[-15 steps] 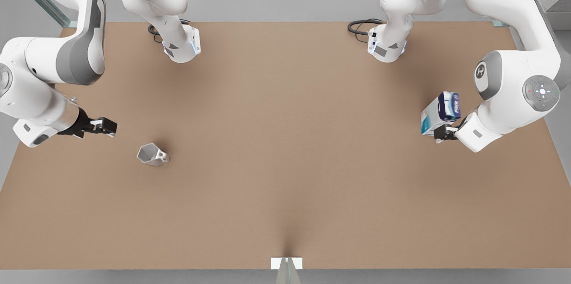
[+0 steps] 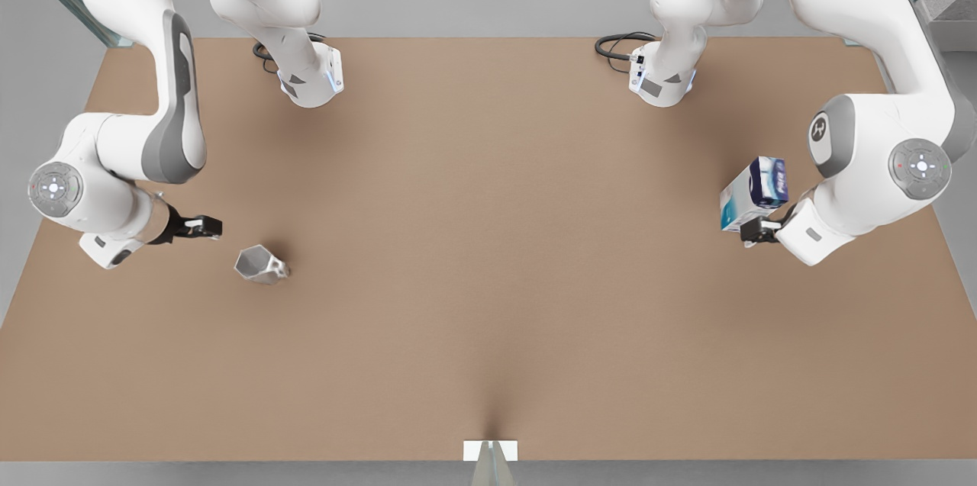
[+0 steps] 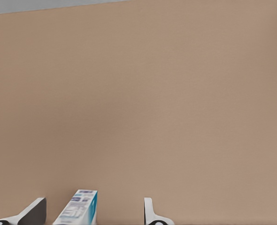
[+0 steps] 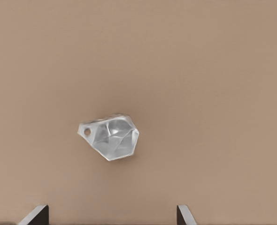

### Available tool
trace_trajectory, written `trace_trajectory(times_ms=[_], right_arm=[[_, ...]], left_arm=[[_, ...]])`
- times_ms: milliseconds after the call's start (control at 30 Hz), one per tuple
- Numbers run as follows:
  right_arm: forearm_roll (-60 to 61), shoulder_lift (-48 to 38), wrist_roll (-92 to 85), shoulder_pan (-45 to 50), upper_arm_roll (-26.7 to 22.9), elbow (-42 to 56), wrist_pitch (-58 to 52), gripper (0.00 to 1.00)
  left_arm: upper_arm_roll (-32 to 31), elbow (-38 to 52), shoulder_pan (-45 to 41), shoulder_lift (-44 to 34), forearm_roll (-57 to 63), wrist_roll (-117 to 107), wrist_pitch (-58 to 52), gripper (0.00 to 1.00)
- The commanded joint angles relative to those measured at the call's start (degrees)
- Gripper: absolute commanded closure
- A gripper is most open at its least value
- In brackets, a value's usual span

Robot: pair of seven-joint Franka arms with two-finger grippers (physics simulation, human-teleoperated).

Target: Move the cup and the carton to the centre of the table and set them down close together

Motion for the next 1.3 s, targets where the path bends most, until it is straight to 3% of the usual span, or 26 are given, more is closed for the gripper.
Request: trace_trajectory(times_ms=[0, 367, 567, 833, 1267], right_arm=[[0.07, 0.0, 0.0, 0.0, 0.0, -0.39, 0.28, 0.0], [0.42, -1.05, -2.64, -0.62, -1.05, -19.38, 21.81, 0.0], [0.42, 1.23, -2.81, -1.41, -1.23, -24.39, 31.13, 0.0], [0.33, 3.78, -2.9, -1.67, -1.67, -26.06, 38.87, 0.0], [0.24, 7.38, -4.57, -2.64, -1.93, -27.99, 42.56, 0.0]], left_arm=[[0.01, 0.09, -0.02, 0.0, 0.02, 0.0, 0.0, 0.0], [0.36, 0.09, 0.07, 1.05, 0.02, 0.18, 0.26, 0.0], [0.53, 0.0, 0.07, 1.14, 0.02, 0.35, 0.53, 0.0], [0.62, 0.09, 0.07, 1.58, 0.02, 0.53, 0.62, 0.0], [0.62, 0.0, 0.16, 1.93, -0.24, 0.53, 0.53, 0.0]])
